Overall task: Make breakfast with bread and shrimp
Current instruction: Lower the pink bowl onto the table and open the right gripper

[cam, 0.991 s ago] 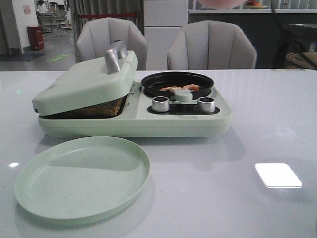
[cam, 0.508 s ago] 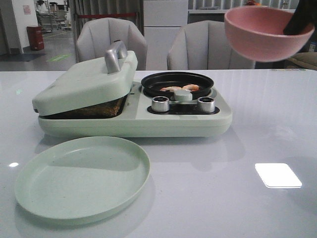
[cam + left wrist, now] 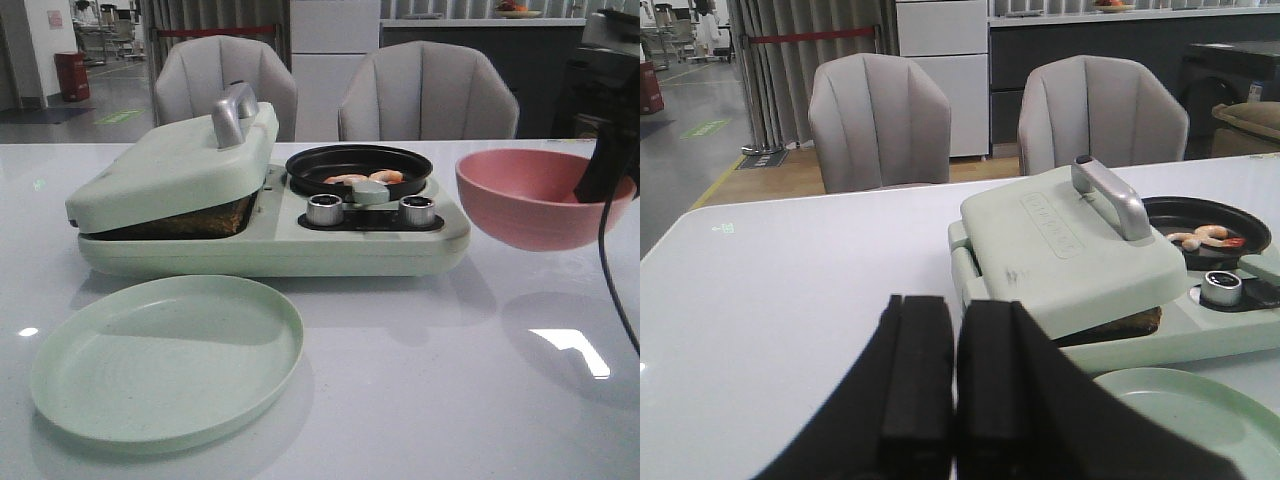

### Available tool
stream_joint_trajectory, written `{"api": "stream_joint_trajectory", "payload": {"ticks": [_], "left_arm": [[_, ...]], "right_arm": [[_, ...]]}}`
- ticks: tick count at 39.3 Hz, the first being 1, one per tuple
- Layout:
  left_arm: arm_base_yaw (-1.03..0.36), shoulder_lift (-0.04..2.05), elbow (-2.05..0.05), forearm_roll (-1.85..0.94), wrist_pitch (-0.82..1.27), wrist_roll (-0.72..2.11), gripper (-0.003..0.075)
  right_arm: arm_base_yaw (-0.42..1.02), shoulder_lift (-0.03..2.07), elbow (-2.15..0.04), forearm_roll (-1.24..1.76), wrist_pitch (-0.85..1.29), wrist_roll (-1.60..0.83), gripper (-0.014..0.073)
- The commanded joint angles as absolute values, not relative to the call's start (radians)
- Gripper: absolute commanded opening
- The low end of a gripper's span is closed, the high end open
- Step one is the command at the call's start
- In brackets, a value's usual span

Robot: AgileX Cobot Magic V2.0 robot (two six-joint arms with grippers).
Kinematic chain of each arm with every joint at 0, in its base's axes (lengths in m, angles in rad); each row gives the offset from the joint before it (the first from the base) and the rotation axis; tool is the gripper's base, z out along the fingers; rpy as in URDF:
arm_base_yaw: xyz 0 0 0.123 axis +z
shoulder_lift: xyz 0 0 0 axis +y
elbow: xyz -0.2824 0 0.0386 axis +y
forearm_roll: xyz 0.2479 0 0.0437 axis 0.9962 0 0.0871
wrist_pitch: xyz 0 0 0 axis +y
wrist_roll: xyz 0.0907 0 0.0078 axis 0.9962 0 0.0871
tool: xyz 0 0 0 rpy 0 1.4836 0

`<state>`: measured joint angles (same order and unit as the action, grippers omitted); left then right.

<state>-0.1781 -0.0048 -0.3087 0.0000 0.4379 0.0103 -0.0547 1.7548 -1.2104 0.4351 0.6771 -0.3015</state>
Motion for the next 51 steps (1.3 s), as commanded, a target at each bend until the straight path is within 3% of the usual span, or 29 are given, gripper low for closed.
{"api": "stream_joint_trajectory", "payload": {"ticks": [1, 10, 22, 36, 51], "left_arm": [[-0.186, 0.000, -0.332, -0.008, 0.357, 0.006, 0.0114], [-0.186, 0.000, -0.332, -0.008, 0.357, 0.006, 0.0114], [-0.186, 0.000, -0.332, -0.008, 0.357, 0.006, 0.0114], [-0.186, 0.000, -0.332, -0.008, 0.357, 0.006, 0.0114], [-0.186, 0.000, -0.332, -0.008, 0.357, 0.006, 0.0114]], "right_arm": [[-0.060, 1.733, -1.211, 0.443, 0.614, -0.300, 0.0144], [-0.062, 1.762, -1.211, 0.436, 0.593, -0.298, 0.0160], [-0.071, 1.763, -1.211, 0.319, 0.598, -0.283, 0.0356], [-0.071, 1.713, -1.211, 0.157, 0.608, -0.149, 0.0354], [0.003, 1.365, -1.211, 0.158, 0.505, -0.150, 0.0353]]}}
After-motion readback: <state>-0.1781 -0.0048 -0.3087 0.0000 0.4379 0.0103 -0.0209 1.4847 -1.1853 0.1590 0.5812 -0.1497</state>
